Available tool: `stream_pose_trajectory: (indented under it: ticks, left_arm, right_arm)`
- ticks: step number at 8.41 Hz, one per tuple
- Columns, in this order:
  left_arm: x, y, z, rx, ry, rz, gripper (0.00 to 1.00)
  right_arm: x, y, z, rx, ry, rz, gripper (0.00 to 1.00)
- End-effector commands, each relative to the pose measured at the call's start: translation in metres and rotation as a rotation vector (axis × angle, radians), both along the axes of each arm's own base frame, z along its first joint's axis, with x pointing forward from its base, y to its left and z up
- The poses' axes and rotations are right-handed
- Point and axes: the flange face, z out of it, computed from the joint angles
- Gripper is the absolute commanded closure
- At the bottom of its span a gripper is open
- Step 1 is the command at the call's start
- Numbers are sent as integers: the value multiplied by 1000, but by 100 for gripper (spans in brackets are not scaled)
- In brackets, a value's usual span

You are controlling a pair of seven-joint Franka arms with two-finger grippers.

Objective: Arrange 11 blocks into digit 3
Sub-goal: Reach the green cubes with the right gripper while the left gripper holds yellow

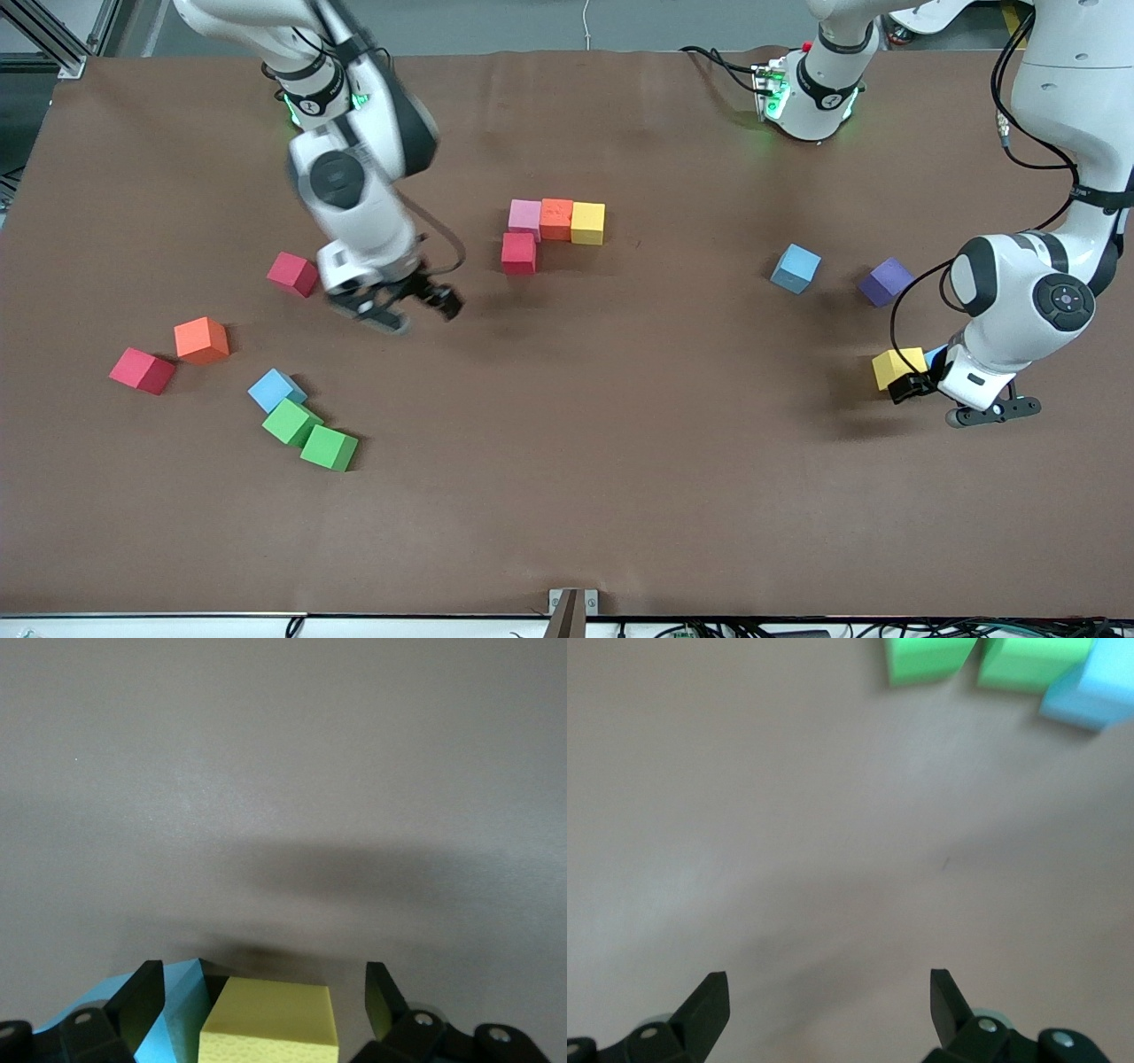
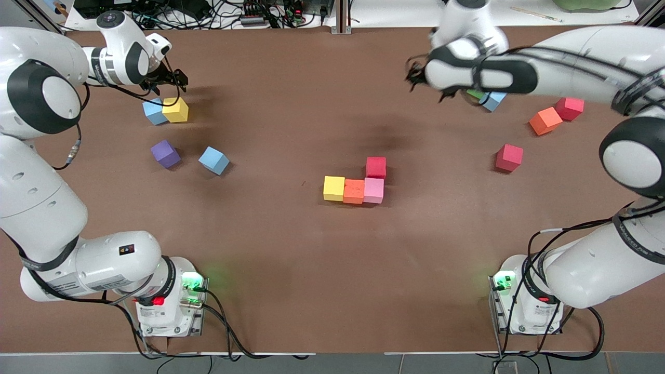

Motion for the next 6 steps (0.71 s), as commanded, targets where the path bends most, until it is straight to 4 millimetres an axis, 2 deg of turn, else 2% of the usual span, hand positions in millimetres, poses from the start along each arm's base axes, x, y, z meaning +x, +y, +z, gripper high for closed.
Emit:
stream_pose_trajectory:
  ticks: [1, 3, 5, 6]
  left_arm:
    - [-3, 1, -4, 6, 0, -33, 0]
    - [-3, 0, -3, -1, 0, -23, 0]
    - [-7, -1, -5, -4, 7, -18, 0]
    - [-8, -3, -3, -5, 10, -9, 0]
  right_arm:
    - [66, -37, -25, -9, -15, -15, 0]
    - [121, -94, -50, -78, -47, -28, 0]
    - [153, -128, -71, -87, -57, 3, 0]
    - [161, -145, -82, -90, -52, 15, 0]
